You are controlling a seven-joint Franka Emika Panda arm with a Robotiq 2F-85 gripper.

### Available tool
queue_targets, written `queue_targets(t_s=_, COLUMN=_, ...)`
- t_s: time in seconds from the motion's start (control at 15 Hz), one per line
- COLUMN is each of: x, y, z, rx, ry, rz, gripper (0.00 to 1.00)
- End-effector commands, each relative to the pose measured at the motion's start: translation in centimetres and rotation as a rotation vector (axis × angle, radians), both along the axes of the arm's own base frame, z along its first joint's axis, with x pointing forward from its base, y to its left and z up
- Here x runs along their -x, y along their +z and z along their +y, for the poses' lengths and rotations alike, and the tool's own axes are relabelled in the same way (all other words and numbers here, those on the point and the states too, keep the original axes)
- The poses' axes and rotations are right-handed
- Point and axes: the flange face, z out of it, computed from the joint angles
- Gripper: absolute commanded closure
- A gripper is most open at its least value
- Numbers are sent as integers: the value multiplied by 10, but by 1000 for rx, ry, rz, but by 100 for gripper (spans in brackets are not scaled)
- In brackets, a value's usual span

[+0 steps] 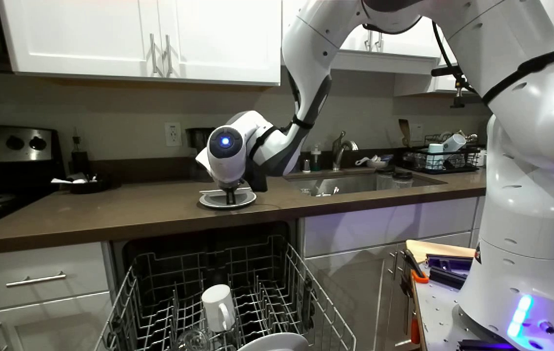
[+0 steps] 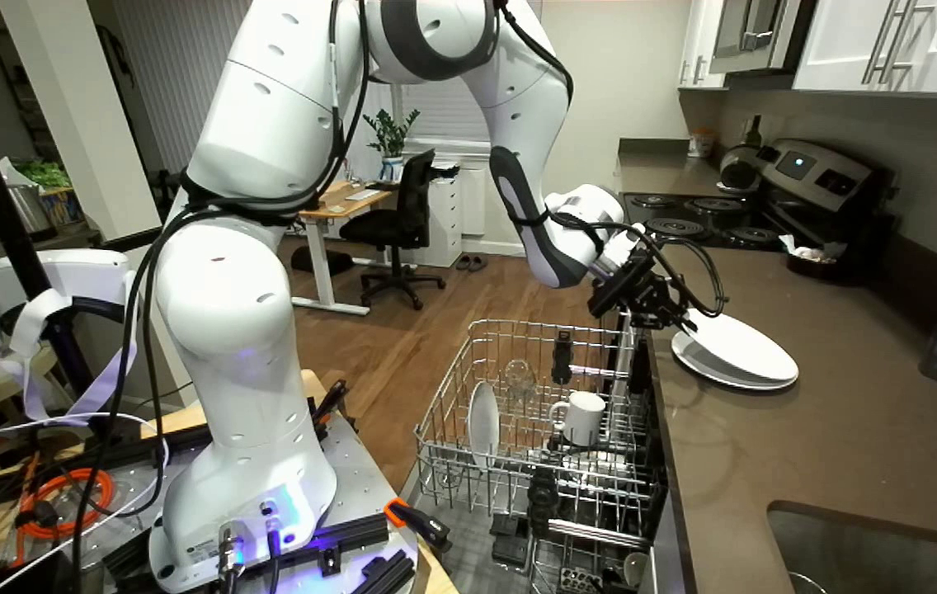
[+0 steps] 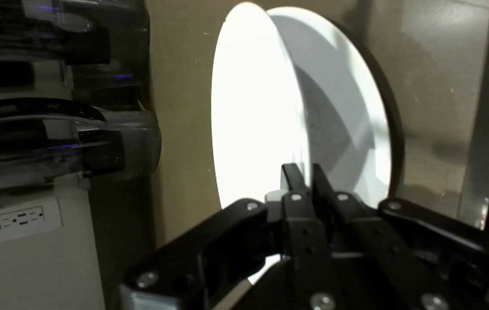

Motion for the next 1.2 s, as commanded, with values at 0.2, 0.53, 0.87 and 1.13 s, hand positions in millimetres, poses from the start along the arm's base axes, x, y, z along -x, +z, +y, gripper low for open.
queue_targets(t_s=0.2, x=-10, y=6, z=2, rx=-12, ry=21, rz=-23, gripper=69)
queue_targets(t_s=0.53, x=-5, y=7, z=10, rx=-51, ry=11, rz=5, gripper=44)
queue_targets(t_s=0.87, x=-1, y=12, z=20, rx=-99, ry=7, rz=26, gripper=56)
queue_targets(t_s=1.13, x=2, y=17, z=26, rx=-130, ry=-2, rz=38, gripper=52)
